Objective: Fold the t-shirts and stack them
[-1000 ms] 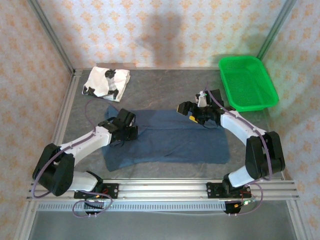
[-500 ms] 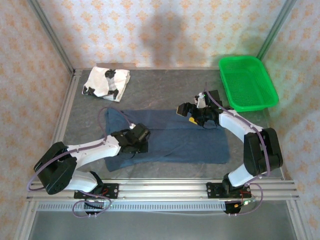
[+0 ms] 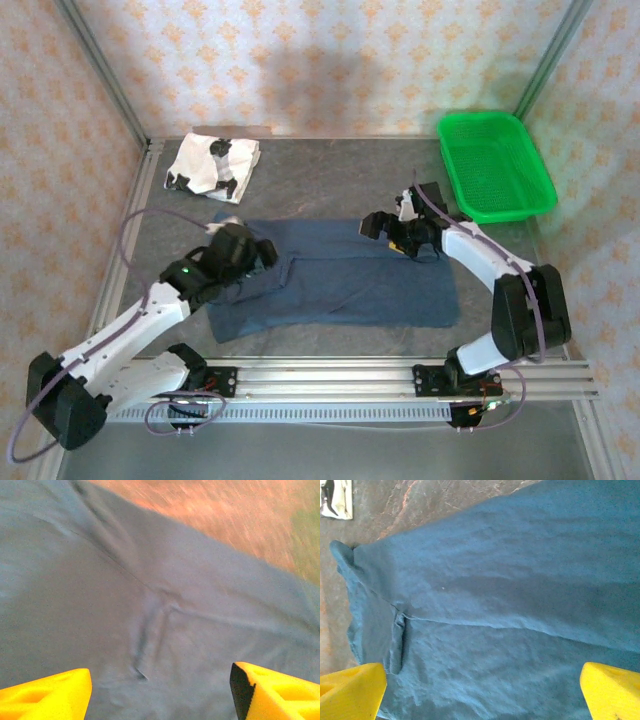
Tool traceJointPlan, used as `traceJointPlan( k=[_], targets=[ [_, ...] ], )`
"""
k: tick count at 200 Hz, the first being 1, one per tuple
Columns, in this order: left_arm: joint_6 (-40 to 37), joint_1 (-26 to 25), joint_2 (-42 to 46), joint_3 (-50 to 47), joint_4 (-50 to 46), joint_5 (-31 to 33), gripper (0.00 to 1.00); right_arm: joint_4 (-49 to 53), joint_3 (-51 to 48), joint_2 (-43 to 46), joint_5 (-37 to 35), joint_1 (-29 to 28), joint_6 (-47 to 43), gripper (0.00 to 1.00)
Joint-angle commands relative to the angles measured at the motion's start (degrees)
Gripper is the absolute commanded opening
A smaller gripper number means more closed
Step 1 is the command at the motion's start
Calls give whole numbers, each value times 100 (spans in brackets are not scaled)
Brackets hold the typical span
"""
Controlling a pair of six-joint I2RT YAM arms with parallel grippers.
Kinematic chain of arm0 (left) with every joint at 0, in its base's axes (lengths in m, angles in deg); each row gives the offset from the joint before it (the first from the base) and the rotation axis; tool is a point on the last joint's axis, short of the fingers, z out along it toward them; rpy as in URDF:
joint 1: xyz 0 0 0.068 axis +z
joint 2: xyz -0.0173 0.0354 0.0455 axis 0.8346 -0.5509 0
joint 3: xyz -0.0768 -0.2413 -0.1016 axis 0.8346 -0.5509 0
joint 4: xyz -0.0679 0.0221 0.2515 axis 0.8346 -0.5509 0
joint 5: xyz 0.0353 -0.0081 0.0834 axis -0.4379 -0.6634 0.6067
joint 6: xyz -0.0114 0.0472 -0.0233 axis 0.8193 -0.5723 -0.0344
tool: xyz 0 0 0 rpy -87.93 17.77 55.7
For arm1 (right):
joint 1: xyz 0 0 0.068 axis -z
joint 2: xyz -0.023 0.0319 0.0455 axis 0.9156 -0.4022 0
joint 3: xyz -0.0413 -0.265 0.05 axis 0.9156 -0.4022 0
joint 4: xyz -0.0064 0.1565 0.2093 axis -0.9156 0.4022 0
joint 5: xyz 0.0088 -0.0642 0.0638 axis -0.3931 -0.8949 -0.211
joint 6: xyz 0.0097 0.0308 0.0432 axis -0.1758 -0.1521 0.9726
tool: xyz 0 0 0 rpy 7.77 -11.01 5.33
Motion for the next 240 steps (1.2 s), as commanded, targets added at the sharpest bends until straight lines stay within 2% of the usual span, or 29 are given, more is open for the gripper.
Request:
traceJointPlan(
  k=[1,39,94,142,168,215,240],
  targets=[
    [-74,633,28,150,-768,39,75,864,31,518,-580,127,-303,99],
    [-66,1566,-648,147,-1200,-268,75,1699,-244,797,-924,679,-10,99],
    [120,2262,-881,-251,-1438,-210,75,2188,-684,1034,-1558,1130,466,99],
    [151,2399,-781,-405,-1884,-157,74,2764,-814,1168,-1968,1650,611,100],
    [364,2405,-576,-612,-2095,-241,73,3139,-805,1363,-2285,1745,769,99],
    [859,2405,92,-1066,-2428,-238,72,3996,-846,1764,-3342,1798,1484,98],
    [971,2401,424,-1300,-2410,-439,71,3995,-967,2010,-3203,1799,1571,98]
  ],
)
